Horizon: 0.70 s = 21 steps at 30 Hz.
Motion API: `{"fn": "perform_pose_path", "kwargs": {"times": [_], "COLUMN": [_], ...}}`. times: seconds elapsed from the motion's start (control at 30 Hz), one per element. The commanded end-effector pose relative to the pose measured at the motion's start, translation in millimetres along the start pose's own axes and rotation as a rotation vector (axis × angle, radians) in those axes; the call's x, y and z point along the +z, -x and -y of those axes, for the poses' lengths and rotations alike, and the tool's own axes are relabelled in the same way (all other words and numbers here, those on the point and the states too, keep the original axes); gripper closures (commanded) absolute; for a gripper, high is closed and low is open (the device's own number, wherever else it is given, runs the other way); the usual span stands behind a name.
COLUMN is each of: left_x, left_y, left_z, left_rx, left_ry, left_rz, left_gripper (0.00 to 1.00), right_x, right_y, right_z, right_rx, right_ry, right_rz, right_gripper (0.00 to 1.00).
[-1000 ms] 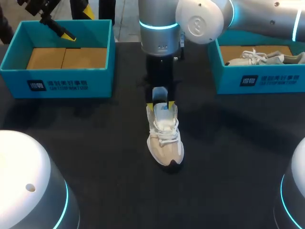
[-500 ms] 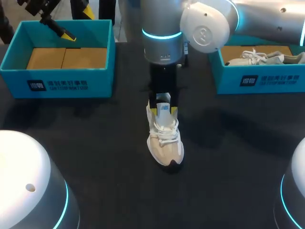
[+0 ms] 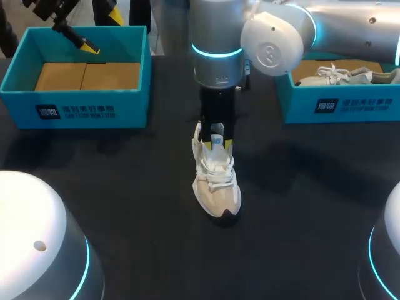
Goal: Take the shoe out of the shoebox, open the shoe tongue, remove and reinsert the insole, then place the shoe into the shoebox
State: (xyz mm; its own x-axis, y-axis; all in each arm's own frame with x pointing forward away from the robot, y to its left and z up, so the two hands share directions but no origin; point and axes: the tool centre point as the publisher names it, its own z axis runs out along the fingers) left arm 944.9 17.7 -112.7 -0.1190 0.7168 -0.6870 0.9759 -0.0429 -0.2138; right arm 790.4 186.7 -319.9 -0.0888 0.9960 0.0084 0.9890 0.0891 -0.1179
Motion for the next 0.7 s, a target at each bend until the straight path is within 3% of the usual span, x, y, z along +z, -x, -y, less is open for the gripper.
{"fn": "perform_pose_path", "kwargs": {"times": [0.03, 0.37, 0.7], "left_x": [0.1, 0.1, 0.1], "left_y": [-0.2, -0.2, -0.2], "left_z": [1.4, 1.4, 1.4], "left_rx": [0.001, 0.001, 0.001], "left_ry": [0.004, 0.004, 0.004], "left_rz": [-0.002, -0.002, -0.002], "left_gripper": [0.00, 0.00, 0.00], "right_x": [7.4, 15.1, -2.8], "right_y": [-1.1, 1.0, -1.5], "right_z": [-6.0, -12.3, -8.9], "right_rx": [-0.008, -0.025, -0.028], "right_ry": [-0.006, -0.015, 0.013], "right_rz": [-0.006, -0.015, 0.001], "right_gripper": [0.65, 0.69, 0.65]}}
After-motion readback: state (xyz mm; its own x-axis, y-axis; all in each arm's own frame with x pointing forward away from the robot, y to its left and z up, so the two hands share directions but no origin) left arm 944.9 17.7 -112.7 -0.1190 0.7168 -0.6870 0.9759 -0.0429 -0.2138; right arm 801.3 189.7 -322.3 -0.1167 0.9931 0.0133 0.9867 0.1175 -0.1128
